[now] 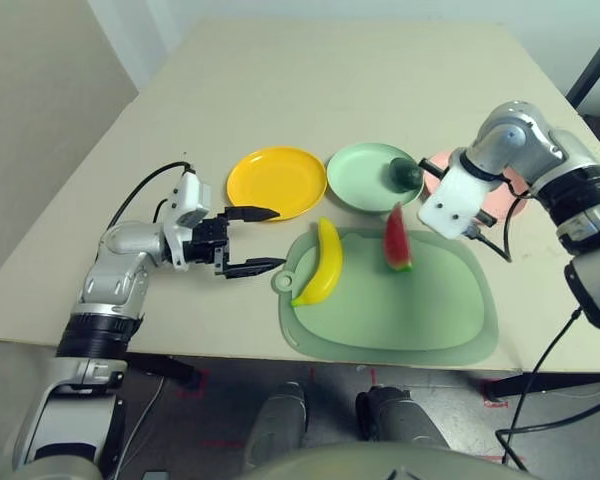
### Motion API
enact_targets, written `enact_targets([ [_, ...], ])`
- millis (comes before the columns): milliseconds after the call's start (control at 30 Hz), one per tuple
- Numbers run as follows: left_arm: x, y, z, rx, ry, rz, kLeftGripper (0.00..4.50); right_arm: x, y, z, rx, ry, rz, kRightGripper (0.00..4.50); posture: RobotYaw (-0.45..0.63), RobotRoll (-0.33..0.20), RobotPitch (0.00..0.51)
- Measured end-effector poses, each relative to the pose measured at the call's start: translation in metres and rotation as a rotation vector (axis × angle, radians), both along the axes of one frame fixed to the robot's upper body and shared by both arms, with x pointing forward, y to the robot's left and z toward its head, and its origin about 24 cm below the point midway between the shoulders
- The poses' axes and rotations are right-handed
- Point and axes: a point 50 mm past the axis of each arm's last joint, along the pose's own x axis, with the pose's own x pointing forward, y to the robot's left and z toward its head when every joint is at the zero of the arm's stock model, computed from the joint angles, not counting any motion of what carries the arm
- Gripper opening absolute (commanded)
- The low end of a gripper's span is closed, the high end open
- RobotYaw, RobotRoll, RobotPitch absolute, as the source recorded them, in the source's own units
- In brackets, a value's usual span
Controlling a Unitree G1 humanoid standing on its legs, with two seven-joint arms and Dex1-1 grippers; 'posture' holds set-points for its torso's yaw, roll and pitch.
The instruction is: Place the fruits into color-matched plates.
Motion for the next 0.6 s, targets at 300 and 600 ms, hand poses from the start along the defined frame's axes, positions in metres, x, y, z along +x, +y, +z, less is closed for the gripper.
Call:
enact_targets([
  [300, 0.0, 0.001, 0.0, 0.005, 0.002, -0.001, 4.5, -0.013, 0.012, 0.013, -0.028, -0.122, 0.279, 3.83, 0.05, 0.0, 0.086],
  [600, -0.001, 0.002, -0.001, 0.006, 0.008, 0.0, 4.5, -0.024, 0.032, 0.004, 0.008, -0.167, 0.532, 4.49, 0.07, 0.0, 0.091],
])
